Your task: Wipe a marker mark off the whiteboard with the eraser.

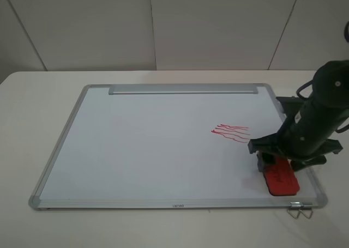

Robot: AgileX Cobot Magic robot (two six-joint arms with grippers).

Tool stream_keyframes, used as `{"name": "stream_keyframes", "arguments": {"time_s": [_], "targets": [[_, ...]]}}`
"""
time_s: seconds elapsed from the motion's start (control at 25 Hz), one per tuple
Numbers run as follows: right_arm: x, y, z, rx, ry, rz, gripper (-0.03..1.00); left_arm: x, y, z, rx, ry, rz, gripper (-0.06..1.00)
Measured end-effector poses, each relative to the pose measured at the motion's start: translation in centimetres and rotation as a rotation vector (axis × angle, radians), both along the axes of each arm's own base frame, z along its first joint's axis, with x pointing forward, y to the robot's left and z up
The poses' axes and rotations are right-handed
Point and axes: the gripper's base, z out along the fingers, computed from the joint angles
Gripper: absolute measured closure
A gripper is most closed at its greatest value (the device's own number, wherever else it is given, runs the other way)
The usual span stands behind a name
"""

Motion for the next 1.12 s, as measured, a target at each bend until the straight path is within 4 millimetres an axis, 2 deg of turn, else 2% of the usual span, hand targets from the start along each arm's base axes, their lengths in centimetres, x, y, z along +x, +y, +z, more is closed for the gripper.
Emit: {"name": "stream_keyframes", "arguments": {"time_s": [0.04, 0.16, 0.28, 0.48, 0.6, 0.84, 1.12], "targets": [[0.0, 0.1, 0.0, 0.000, -0.001, 0.006, 0.33, 0.0, 0.0, 0.0, 0.000, 0.000, 0.000, 0.16], [0.0, 0.2, 0.2, 0.002, -0.009, 0.009, 0.24, 0.0, 0.0, 0.0, 0.000, 0.000, 0.000, 0.16], [-0.1, 0.2, 1.4, 0.016, -0.056, 0.010, 0.21, 0.0, 0.0, 0.0, 0.000, 0.000, 0.000, 0.16], [-0.9, -0.1, 5.4, 0.053, -0.203, 0.041, 0.20, 0.0, 0.0, 0.0, 0.000, 0.000, 0.000, 0.16], [-1.8, -0.9, 7.8, 0.068, -0.272, 0.020, 0.20, 0.0, 0.0, 0.0, 0.000, 0.000, 0.000, 0.16], [-5.0, -3.7, 12.2, 0.057, -0.377, -0.066, 0.20, 0.0, 0.0, 0.0, 0.000, 0.000, 0.000, 0.16], [-10.6, -5.6, 16.3, 0.037, -0.515, -0.083, 0.20, 0.0, 0.0, 0.0, 0.000, 0.000, 0.000, 0.16]]}}
